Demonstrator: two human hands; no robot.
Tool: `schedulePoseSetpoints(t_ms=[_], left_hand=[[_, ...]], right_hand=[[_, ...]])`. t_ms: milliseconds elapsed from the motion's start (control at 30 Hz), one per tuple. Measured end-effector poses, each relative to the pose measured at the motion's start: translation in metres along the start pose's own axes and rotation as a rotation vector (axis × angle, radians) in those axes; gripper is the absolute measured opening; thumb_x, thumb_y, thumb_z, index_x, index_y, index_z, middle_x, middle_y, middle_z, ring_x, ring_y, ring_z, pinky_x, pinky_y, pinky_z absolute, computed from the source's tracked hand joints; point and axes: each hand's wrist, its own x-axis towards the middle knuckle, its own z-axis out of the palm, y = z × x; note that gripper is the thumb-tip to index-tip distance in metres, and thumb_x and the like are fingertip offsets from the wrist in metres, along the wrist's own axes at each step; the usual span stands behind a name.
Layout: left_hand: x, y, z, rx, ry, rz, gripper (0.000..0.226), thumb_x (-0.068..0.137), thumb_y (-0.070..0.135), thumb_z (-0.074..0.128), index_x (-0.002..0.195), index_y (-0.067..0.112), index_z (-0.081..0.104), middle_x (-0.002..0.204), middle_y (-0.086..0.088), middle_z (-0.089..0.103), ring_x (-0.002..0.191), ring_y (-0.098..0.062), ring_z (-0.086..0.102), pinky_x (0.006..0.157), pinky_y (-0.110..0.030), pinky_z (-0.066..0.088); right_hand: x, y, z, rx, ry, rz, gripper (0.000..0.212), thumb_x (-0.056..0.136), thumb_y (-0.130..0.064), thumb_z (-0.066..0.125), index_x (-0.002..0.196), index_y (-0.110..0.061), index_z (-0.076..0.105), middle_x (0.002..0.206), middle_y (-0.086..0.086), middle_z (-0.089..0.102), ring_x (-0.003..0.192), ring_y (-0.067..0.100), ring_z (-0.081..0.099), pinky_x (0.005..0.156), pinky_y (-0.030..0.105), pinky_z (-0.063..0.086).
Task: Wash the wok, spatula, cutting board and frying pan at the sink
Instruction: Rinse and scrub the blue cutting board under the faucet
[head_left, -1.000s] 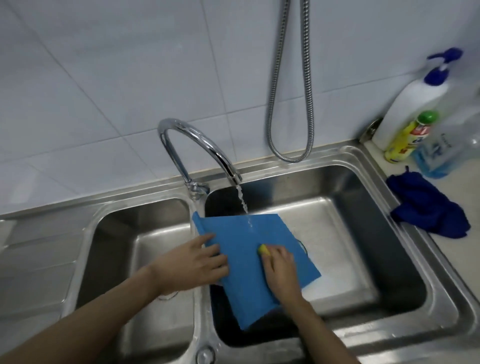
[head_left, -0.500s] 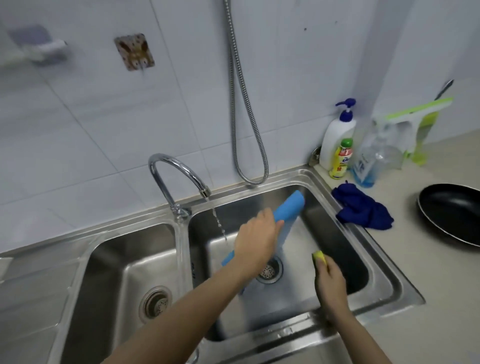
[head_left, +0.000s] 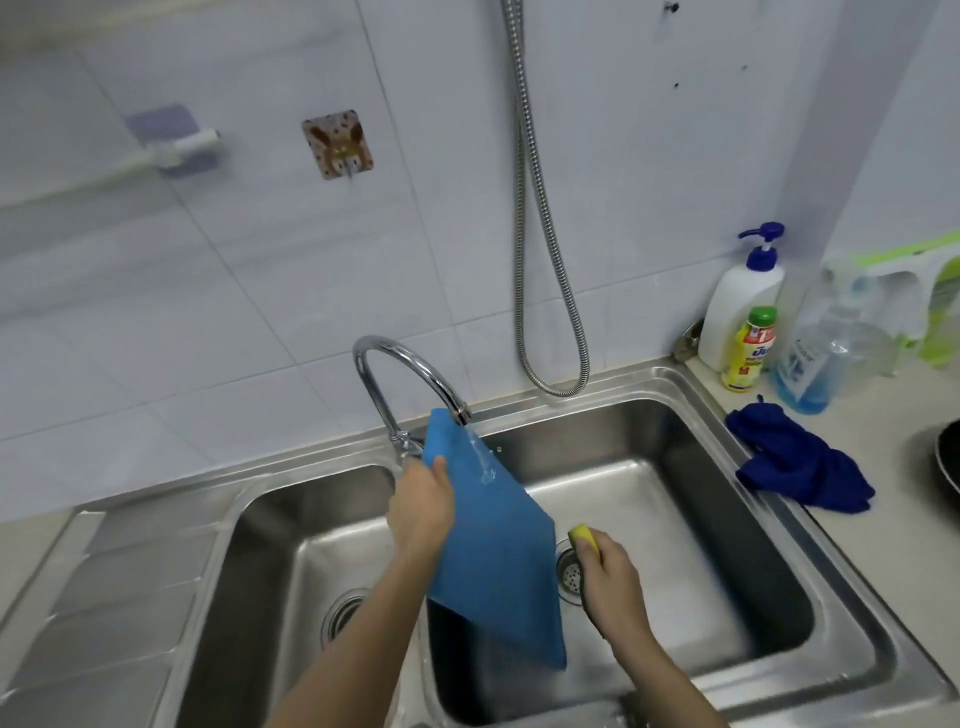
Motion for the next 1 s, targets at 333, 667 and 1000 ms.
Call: schedulePoseSetpoints(t_ms=[333, 667, 1000], left_hand=[[-0.022, -0.079, 0.042, -0.344, -0.030, -0.160, 0.046, 0.092, 0.017, 0.055, 0.132, 0.000, 0.039, 0.123, -0.018, 0.049, 0.114, -0.033, 0.048, 0.094, -0.037, 0.037], [-0.012, -0.122, 0.063, -0.092, 0.058, -0.172, 0.044, 0.089, 0.029, 0.060, 0.119, 0.000, 0.048, 0.106, -0.013, 0.046, 0.089, -0.019, 0.042, 0.076, -0.028, 0.034], [0.010, -0.129, 0.081, -0.077, -0.047, -0.100, 0.042, 0.093, 0.045, 0.045, 0.122, 0.016, 0.039, 0.103, -0.001, 0.053, 0.084, -0.016, 0.058, 0.069, -0.036, 0.052]], right_hand=[[0.000, 0.011, 0.087, -0.084, -0.044, -0.029, 0.031, 0.094, -0.028, 0.056, 0.117, -0.010, 0.066, 0.113, 0.002, 0.067, 0.105, 0.018, 0.059, 0.097, 0.035, 0.045], [-0.015, 0.027, 0.142, -0.257, -0.129, -0.106, 0.076, 0.088, -0.071, 0.018, 0.132, -0.021, 0.055, 0.132, -0.004, 0.053, 0.118, 0.006, 0.040, 0.105, 0.019, 0.028], [-0.015, 0.030, 0.172, -0.351, -0.199, -0.325, 0.056, 0.099, -0.050, 0.025, 0.150, -0.028, 0.017, 0.154, -0.005, 0.026, 0.140, 0.008, 0.020, 0.115, 0.028, 0.018]])
